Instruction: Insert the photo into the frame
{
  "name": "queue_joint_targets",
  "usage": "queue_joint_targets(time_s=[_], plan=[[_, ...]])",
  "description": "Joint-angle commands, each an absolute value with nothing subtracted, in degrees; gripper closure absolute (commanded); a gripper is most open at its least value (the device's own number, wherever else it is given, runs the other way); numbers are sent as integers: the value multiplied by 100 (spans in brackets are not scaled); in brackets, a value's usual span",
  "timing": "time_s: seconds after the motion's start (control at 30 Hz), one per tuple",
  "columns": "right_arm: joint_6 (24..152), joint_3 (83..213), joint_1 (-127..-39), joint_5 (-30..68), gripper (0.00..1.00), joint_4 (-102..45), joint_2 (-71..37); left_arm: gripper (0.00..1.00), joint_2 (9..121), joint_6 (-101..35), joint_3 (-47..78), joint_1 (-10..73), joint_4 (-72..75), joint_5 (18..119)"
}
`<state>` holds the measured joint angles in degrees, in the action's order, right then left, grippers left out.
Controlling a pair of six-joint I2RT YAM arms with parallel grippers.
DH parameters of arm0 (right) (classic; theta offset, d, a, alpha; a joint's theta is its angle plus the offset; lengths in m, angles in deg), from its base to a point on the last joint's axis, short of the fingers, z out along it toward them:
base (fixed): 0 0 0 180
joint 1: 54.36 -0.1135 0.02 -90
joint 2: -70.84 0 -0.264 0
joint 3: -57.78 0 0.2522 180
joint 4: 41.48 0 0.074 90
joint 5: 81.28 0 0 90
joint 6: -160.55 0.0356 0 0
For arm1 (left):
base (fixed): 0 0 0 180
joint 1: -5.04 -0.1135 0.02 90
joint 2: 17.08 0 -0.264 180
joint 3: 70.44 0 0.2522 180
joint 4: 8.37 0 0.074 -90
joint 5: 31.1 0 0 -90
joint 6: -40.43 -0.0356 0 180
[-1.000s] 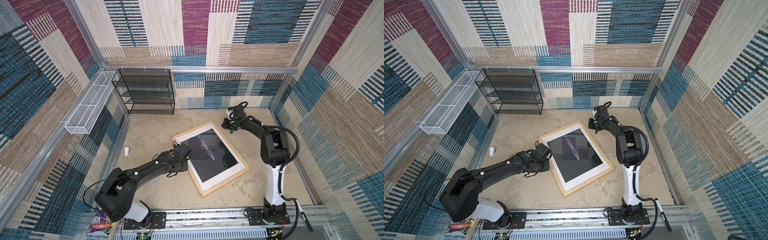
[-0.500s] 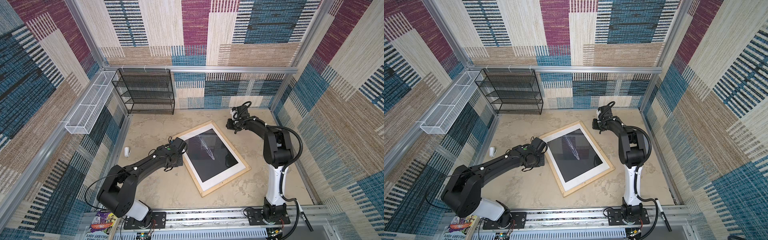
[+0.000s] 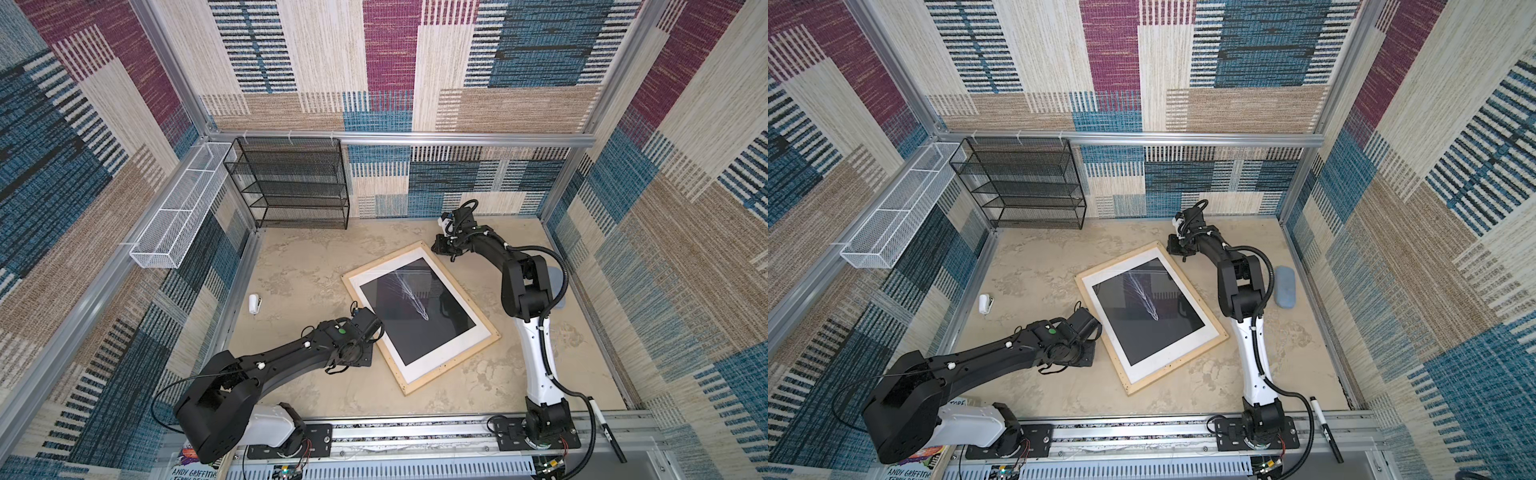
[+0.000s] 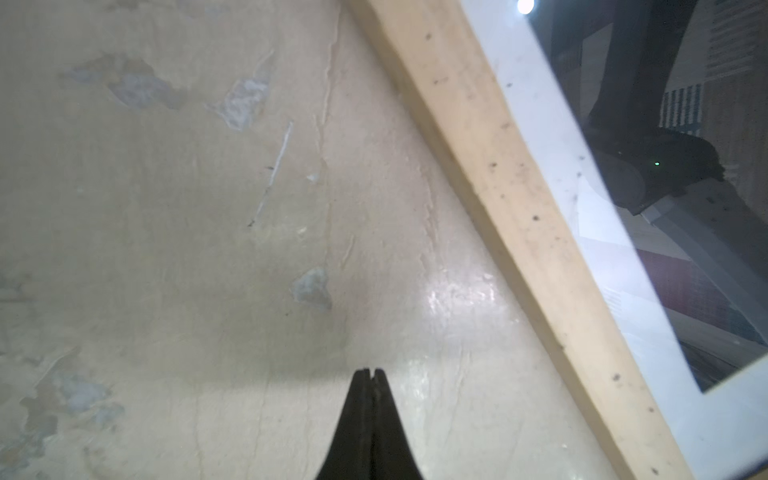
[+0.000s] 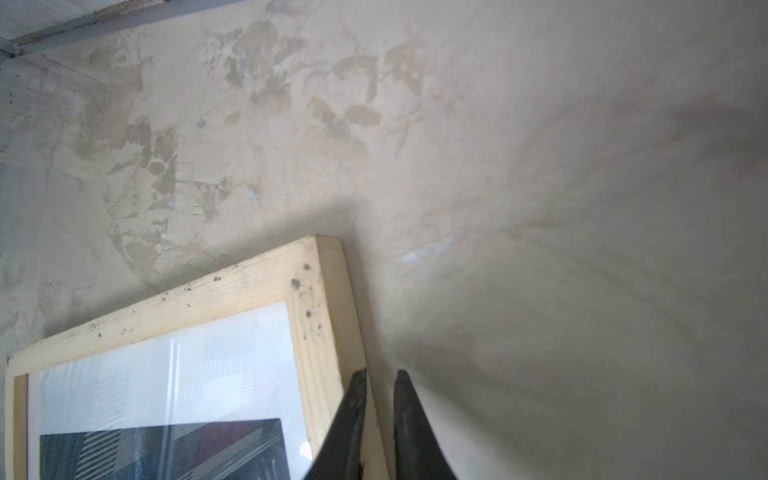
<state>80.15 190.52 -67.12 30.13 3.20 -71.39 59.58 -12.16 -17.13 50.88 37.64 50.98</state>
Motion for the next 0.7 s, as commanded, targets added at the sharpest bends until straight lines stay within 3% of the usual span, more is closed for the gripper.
queue_joint_targets(time_s=[0.0, 0.3, 0.67], plan=[[7951, 19327, -6781, 3063, 83, 576, -7298, 94, 5747, -708, -2029, 5451, 3290, 5534], [7985, 19491, -6893, 3174, 83, 580, -7425, 94, 5482, -244, -2449, 6345, 2370, 5865], [7986, 20072, -7083, 3241, 83, 858, -7756, 97, 7074, -655, -1256, 6986, 2493, 6101]])
